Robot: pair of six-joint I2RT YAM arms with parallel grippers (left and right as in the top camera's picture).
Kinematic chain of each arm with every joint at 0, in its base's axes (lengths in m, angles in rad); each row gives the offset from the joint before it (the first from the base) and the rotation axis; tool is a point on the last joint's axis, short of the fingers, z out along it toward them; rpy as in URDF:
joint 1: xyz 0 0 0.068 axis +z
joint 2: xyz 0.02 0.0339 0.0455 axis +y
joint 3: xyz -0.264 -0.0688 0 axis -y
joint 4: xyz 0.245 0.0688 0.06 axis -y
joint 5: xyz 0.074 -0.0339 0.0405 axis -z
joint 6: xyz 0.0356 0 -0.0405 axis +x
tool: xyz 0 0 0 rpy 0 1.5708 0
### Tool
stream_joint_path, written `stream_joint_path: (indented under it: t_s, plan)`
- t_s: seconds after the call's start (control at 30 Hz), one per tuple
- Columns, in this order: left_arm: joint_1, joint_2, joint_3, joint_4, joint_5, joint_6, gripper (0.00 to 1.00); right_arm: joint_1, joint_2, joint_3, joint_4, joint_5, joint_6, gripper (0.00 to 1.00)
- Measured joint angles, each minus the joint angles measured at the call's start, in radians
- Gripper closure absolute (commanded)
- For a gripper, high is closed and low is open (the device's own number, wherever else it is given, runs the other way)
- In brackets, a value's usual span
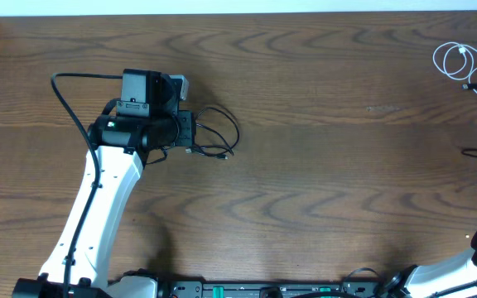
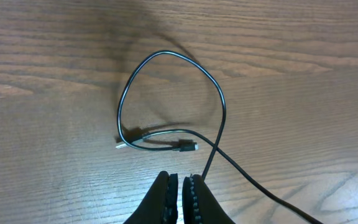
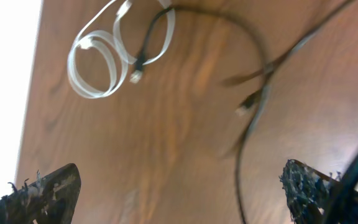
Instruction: Untangle cables
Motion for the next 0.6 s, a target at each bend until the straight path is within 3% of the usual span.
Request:
stream_joint_path:
  t_s: [0.33,0.43,0.6]
  plan:
    - [-0.089,0.000,0.000,0.043,0.005,0.030,0.93,0.037,0.001,0.072,-0.046,-0.330,-0.132,0.01]
    - [-0.122,0.000,0.000,0.057,0.006,0.034,0.92,0.039,0.001,0.126,-0.127,-0.245,-0.084,0.01]
    - [-0.129,0.000,0.000,0.068,0.005,0.043,0.93,0.039,0.001,0.132,-0.286,0.094,0.076,0.01]
